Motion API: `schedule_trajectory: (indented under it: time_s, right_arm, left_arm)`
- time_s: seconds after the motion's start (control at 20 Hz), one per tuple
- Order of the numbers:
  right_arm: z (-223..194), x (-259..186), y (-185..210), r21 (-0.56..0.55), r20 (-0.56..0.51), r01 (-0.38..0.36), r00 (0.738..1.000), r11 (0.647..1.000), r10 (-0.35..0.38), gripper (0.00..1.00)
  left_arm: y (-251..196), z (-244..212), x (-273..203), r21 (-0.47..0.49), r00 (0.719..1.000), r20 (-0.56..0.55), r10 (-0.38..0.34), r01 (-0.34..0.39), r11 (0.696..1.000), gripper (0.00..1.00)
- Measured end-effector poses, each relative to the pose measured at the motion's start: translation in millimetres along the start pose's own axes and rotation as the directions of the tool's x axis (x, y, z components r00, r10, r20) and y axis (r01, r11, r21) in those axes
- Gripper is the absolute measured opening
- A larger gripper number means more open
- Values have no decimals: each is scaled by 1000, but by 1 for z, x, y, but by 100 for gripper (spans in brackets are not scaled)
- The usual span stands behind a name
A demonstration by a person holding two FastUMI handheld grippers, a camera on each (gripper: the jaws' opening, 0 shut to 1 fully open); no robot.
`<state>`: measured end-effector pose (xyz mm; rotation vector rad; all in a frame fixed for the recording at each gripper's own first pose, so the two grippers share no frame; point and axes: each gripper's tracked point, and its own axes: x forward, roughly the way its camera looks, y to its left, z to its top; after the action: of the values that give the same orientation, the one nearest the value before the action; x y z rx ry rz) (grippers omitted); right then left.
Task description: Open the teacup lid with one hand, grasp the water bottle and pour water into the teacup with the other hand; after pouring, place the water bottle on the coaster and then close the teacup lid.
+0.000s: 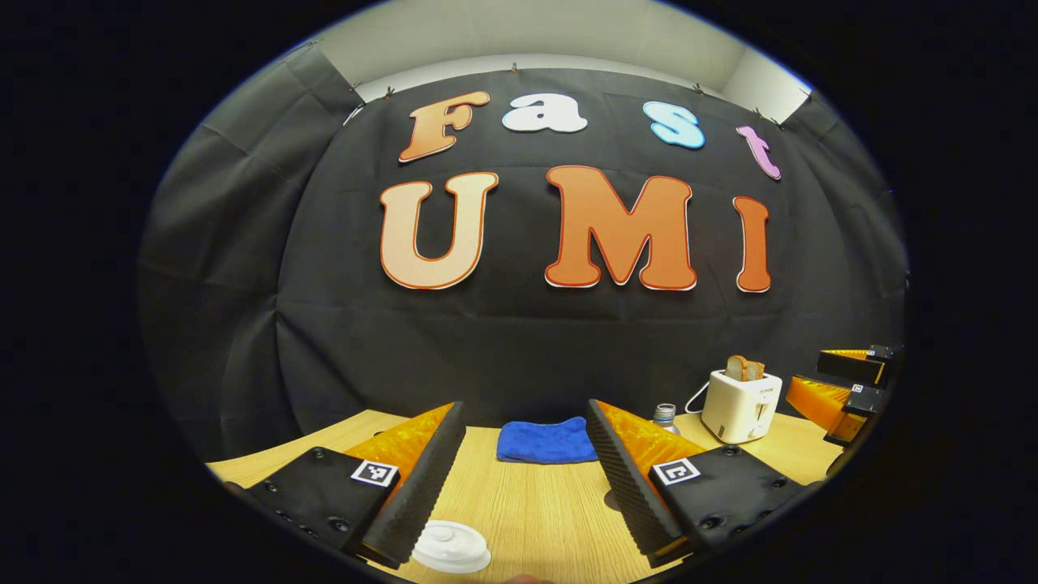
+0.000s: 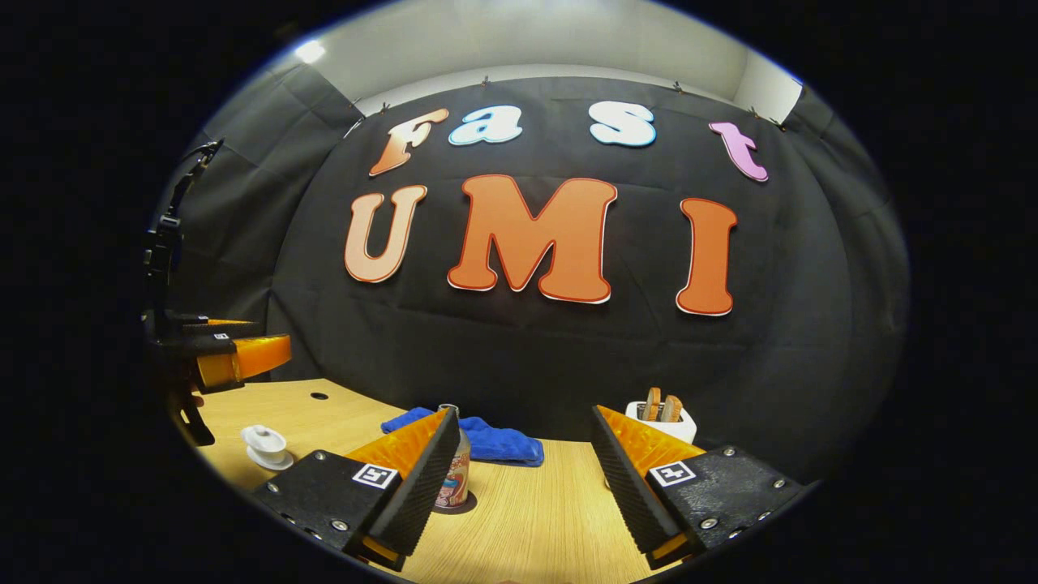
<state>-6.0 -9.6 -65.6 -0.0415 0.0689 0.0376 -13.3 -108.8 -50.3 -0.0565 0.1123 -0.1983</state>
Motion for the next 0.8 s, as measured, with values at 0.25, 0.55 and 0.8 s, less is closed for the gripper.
schedule_trajectory:
  time_s: [0.25, 0.55, 0.8]
  right_arm:
    - [3, 1, -1, 19, 6, -1, 1000, 1000, 1, 97]
    - [7, 0, -1, 14, 14, -3, 1000, 1000, 3, 97]
    - [8, 0, 2, 8, 14, -10, 1000, 1000, 10, 97]
  left_arm:
    - [0, 3, -1, 0, 1000, 7, 5, -5, 1000, 95]
    - [1, 2, -2, -6, 1000, 8, 9, -9, 1000, 100]
    - [1, 3, -3, -5, 1000, 9, 10, -10, 1000, 100]
